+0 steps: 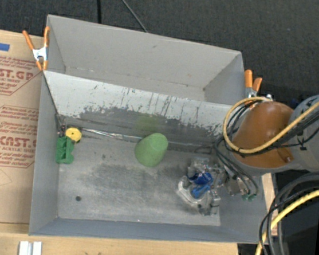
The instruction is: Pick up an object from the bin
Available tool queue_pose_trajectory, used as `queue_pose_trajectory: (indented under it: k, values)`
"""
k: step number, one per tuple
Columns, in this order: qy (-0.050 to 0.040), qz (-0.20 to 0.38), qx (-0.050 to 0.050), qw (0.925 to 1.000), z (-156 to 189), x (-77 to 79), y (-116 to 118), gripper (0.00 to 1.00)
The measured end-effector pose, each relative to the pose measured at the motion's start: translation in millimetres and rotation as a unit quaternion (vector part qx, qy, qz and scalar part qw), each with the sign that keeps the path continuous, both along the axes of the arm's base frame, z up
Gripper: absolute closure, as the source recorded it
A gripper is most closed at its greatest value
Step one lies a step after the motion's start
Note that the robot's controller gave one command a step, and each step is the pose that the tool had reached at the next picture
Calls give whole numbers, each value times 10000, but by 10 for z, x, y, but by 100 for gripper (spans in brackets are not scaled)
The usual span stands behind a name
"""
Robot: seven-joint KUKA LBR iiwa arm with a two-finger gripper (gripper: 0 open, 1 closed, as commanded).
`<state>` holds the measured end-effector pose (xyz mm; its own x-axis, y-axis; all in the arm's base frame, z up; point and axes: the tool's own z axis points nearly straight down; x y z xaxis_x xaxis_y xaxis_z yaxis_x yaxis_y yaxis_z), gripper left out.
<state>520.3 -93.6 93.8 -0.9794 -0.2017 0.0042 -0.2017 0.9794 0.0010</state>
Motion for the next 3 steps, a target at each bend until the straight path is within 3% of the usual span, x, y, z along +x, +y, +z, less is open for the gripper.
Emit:
queue_pose_trajectory:
  k: [1, 2, 3]
  values:
    - [-24, 21, 3, 10000, 23, 19, 21, 100]
    - [-39, 3256, -2, 9455, 665, 47, -546, 100]
    - [-60, 3282, -12, 9446, 1400, -39, -461, 100]
